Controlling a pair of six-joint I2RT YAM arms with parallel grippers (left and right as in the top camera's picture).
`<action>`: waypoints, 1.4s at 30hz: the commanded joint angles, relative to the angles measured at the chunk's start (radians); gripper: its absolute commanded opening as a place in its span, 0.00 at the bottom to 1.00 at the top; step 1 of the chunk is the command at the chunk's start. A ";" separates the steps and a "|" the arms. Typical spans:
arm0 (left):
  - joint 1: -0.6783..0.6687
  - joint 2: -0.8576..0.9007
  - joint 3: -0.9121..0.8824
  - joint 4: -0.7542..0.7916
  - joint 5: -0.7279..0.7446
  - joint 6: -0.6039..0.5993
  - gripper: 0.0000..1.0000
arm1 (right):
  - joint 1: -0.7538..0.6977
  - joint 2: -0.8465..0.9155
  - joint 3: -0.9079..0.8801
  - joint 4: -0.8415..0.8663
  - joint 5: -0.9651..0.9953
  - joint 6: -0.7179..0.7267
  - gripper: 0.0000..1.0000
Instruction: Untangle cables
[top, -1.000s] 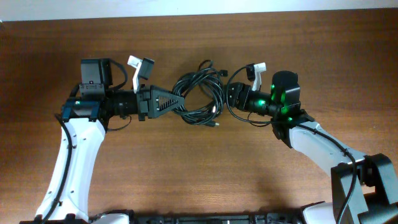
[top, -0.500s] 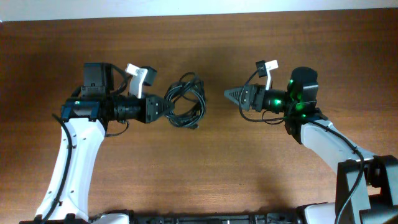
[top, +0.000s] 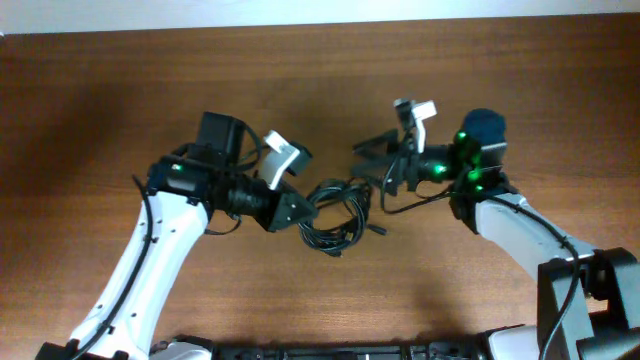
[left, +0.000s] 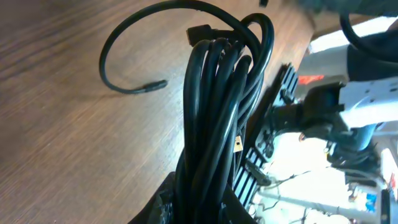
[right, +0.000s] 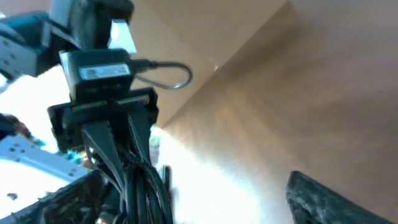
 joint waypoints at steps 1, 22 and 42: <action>-0.016 -0.006 0.006 0.000 -0.008 0.020 0.00 | 0.063 0.000 0.002 -0.084 -0.009 -0.123 0.80; 0.127 -0.006 0.008 0.161 -0.125 -0.476 0.55 | 0.108 0.000 0.002 -0.299 0.211 -0.044 0.04; 0.030 -0.006 -0.075 0.273 -0.283 -0.836 0.68 | 0.098 0.000 0.002 -0.108 0.249 0.491 0.04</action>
